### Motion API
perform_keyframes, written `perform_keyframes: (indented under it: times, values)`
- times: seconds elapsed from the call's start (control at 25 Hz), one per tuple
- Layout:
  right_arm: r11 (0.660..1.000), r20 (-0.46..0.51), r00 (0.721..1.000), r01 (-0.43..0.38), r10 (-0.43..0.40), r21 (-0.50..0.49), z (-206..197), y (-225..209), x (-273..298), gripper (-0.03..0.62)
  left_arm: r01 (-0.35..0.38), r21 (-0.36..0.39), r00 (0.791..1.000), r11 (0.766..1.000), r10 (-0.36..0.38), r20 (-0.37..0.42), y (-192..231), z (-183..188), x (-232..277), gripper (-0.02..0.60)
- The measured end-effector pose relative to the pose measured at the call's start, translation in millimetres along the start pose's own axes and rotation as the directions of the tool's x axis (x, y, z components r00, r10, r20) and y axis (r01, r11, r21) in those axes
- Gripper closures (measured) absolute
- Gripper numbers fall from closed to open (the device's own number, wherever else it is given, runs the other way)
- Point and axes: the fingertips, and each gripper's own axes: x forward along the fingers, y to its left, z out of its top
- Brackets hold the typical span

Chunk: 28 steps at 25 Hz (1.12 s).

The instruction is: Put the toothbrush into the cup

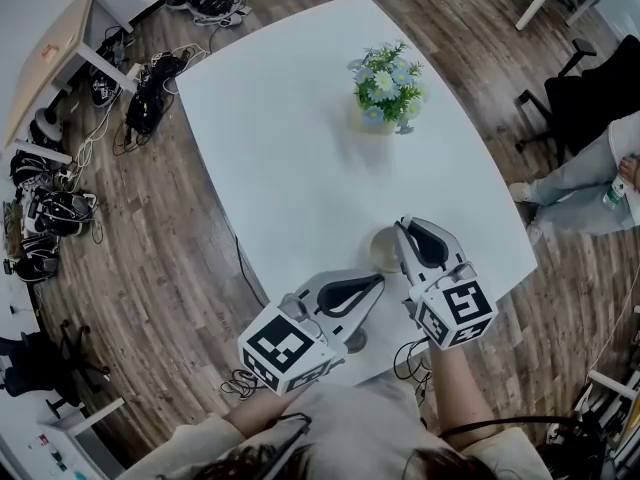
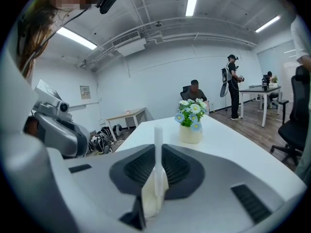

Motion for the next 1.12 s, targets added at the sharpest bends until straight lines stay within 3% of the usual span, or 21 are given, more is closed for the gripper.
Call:
perform_keyframes:
  times: [0.44,1.12]
  values:
    - [0.999,-0.090,0.995,-0.032,0.034,0.028,-9.1,4.2,10.2,0.534,-0.004,-0.006,1.000,1.000,0.004,-0.002,3.1,-0.6,-2.3,0.575]
    - [0.999,-0.027,1.000,-0.015,0.016,0.039,8.5,2.1,0.4,0.546,0.005,0.004,1.000,1.000,-0.005,0.001,2.1,1.4,0.0,0.575]
